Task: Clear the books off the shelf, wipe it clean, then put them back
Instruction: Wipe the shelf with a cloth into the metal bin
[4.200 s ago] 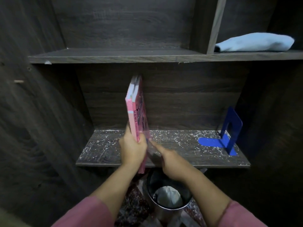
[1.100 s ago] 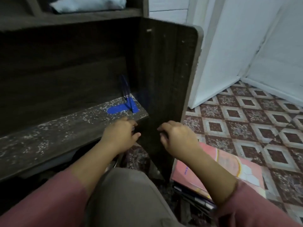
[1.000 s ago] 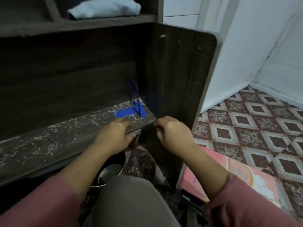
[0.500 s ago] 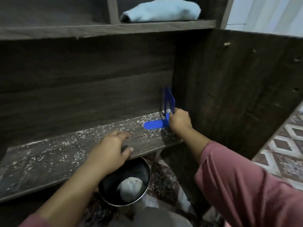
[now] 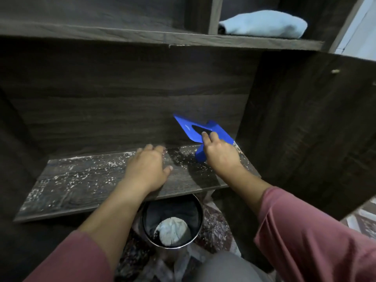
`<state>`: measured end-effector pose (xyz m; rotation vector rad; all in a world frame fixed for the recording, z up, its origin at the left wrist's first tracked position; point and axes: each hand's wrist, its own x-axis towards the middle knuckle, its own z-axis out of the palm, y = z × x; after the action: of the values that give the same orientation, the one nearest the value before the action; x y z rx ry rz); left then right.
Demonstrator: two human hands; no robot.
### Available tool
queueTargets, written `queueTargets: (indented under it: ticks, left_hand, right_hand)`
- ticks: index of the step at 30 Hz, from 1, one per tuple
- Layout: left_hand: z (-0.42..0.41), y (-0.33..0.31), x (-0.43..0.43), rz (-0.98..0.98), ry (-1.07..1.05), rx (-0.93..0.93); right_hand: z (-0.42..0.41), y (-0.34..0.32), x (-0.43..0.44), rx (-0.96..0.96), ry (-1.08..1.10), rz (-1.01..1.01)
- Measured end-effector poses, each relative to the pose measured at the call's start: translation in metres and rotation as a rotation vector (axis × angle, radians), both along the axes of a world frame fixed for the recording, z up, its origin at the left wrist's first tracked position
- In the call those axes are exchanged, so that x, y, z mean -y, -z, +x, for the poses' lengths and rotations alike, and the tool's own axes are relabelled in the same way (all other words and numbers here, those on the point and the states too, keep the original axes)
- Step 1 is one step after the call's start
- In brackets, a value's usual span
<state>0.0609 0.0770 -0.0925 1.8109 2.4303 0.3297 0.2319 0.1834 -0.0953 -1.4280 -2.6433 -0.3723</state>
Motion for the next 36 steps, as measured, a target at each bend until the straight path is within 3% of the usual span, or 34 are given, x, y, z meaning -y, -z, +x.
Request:
queueTargets:
  ticks: [11,19,25,29,36]
  left_hand:
    - [-0.003,0.002,0.012,-0.013,0.004,-0.037]
    - [0.016,0.006,0.020,0.067,0.117,-0.049]
    - [0.056,0.009,0.030,0.171,0.271,0.007]
    - [0.085,0.014,0.037,0.197,0.364,-0.012]
    - [0.091,0.054,0.040,-0.001,0.336,-0.023]
  right_hand:
    - [0.004,0.000,0.010,-0.047,0.029,-0.016]
    - [0.045,0.000,0.054,-0.474,0.108,0.070]
    - [0.087,0.005,0.103,-0.552,0.177,0.200]
    - [0.116,0.024,0.125,-0.599,0.251,0.156]
    - [0.137,0.082,0.142,-0.492,0.362,-0.104]
